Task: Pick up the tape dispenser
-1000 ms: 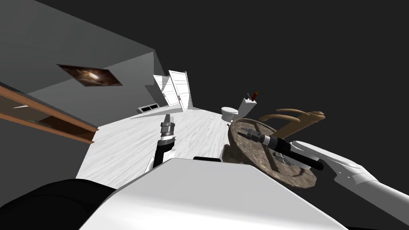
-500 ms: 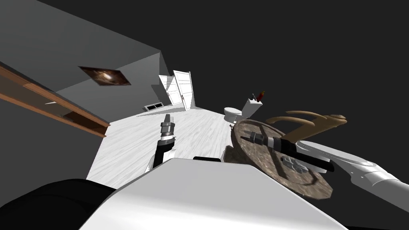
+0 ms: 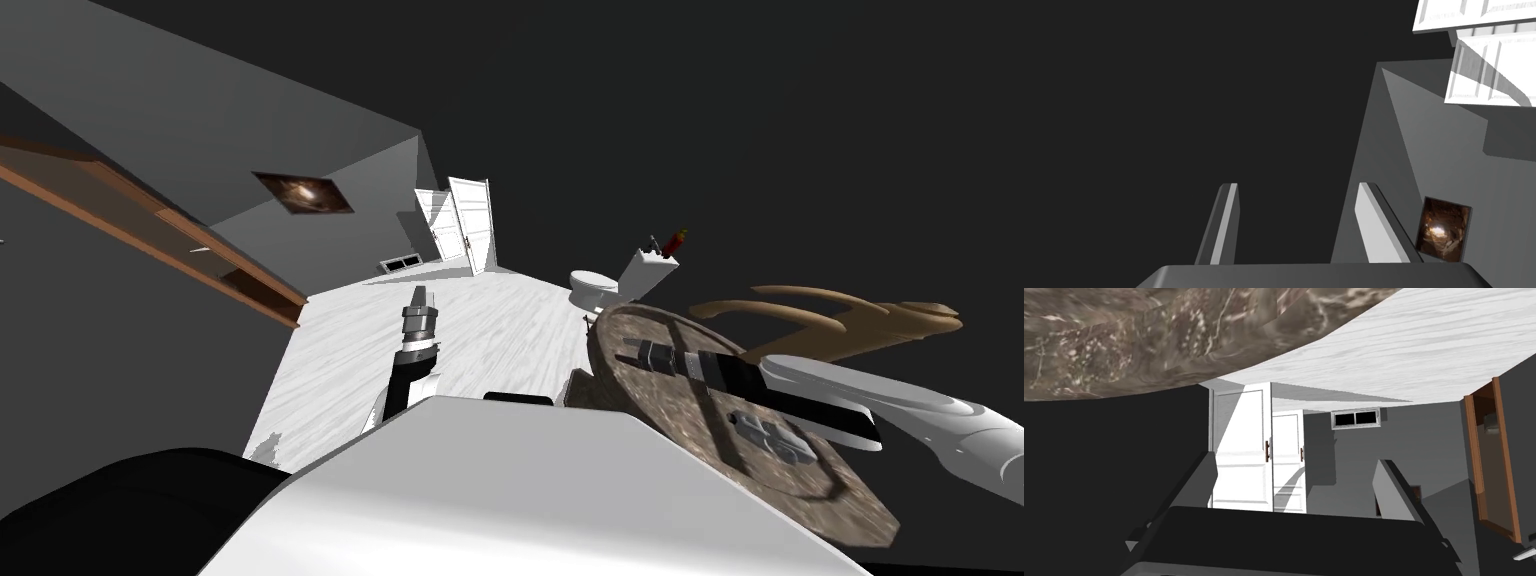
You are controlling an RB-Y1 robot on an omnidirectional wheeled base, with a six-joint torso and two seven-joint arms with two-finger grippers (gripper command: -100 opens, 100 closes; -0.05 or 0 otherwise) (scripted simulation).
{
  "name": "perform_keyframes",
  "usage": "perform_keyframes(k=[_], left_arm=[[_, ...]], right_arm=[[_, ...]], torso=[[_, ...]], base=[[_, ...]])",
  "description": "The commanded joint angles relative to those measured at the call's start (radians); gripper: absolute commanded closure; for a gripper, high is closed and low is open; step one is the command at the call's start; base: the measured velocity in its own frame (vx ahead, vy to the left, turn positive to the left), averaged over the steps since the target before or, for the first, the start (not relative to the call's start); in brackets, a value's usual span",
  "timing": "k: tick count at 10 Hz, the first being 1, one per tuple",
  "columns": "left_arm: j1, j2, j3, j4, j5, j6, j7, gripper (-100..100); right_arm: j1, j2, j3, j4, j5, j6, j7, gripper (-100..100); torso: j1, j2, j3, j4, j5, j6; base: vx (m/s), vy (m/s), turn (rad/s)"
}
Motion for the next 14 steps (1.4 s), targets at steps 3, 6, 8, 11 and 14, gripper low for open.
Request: perform_keyframes(k=[3, 6, 8, 11, 14], left_arm=[[0.0, 0.0, 0.0, 0.0, 0.0, 0.0, 0.0, 0], [0.0, 0.0, 0.0, 0.0, 0.0, 0.0, 0.0, 0], [0.0, 0.0, 0.0, 0.0, 0.0, 0.0, 0.0, 0], [0.0, 0.0, 0.0, 0.0, 0.0, 0.0, 0.0, 0], [0.0, 0.0, 0.0, 0.0, 0.0, 0.0, 0.0, 0]], right_arm=[[0.012, -0.091, 0.052, 0.047, 0.019, 0.004, 0.004, -100], [0.051, -0.179, 0.106, 0.09, 0.036, 0.019, 0.01, -100], [0.07, -0.224, 0.132, 0.11, 0.044, 0.025, 0.012, -100], [0.089, -0.277, 0.157, 0.13, 0.052, 0.032, 0.014, -100], [0.107, -0.314, 0.181, 0.149, 0.059, 0.038, 0.015, -100]], torso=[[-0.001, 0.0, 0.0, 0.0, 0.0, 0.0], [-0.002, 0.001, 0.001, 0.0, 0.0, 0.001], [-0.002, 0.001, 0.001, 0.001, -0.001, 0.001], [-0.004, 0.002, 0.001, 0.001, -0.001, 0.001], [-0.005, 0.003, 0.002, 0.001, -0.001, 0.001]], base=[[-0.014, 0.012, 0.104], [-0.025, -0.002, 0.112], [-0.032, -0.012, 0.084], [-0.038, -0.027, 0.056], [-0.04, -0.034, 0.028]])
